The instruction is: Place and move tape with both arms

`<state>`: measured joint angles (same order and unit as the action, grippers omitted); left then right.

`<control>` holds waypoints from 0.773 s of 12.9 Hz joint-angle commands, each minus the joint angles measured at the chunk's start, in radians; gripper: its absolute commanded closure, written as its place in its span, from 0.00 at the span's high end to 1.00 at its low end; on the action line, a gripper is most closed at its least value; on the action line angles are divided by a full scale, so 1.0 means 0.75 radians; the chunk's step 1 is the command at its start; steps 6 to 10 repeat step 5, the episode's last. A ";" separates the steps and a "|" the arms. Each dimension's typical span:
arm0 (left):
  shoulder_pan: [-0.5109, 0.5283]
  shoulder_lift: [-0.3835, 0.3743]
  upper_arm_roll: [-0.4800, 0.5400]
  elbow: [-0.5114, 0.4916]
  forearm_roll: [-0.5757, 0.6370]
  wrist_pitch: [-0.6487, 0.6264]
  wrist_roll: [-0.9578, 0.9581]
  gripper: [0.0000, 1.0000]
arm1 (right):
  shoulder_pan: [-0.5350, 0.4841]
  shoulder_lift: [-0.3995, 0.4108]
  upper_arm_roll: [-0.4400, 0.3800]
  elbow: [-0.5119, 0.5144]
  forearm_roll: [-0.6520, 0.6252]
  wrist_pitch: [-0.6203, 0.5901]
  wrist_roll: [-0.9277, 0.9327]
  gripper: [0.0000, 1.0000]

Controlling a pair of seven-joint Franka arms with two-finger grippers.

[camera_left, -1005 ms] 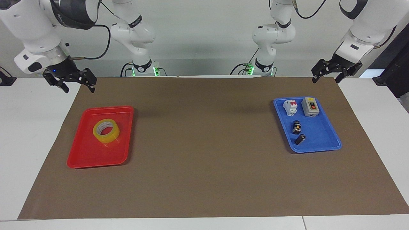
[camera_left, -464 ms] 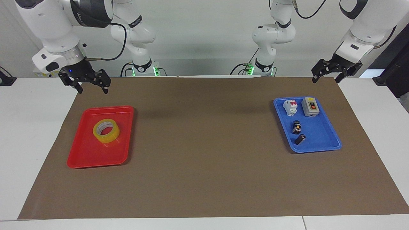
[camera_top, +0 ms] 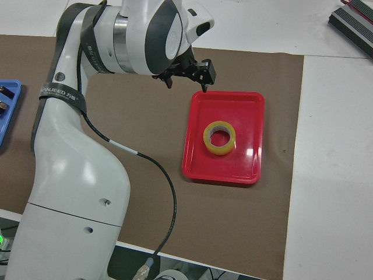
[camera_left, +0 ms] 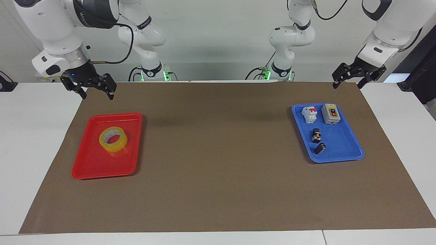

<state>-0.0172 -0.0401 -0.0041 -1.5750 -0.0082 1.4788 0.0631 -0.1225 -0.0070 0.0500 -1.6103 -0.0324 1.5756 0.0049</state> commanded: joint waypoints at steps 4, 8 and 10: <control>0.002 0.006 0.001 0.014 0.007 0.010 -0.013 1.00 | -0.037 -0.007 -0.038 0.006 0.015 -0.015 -0.025 1.00; 0.002 0.006 0.001 0.014 0.007 0.010 -0.013 1.00 | -0.039 -0.007 -0.038 0.006 0.015 -0.013 -0.025 1.00; 0.002 0.006 0.001 0.014 0.007 0.010 -0.013 1.00 | -0.039 -0.007 -0.038 0.006 0.015 -0.013 -0.025 1.00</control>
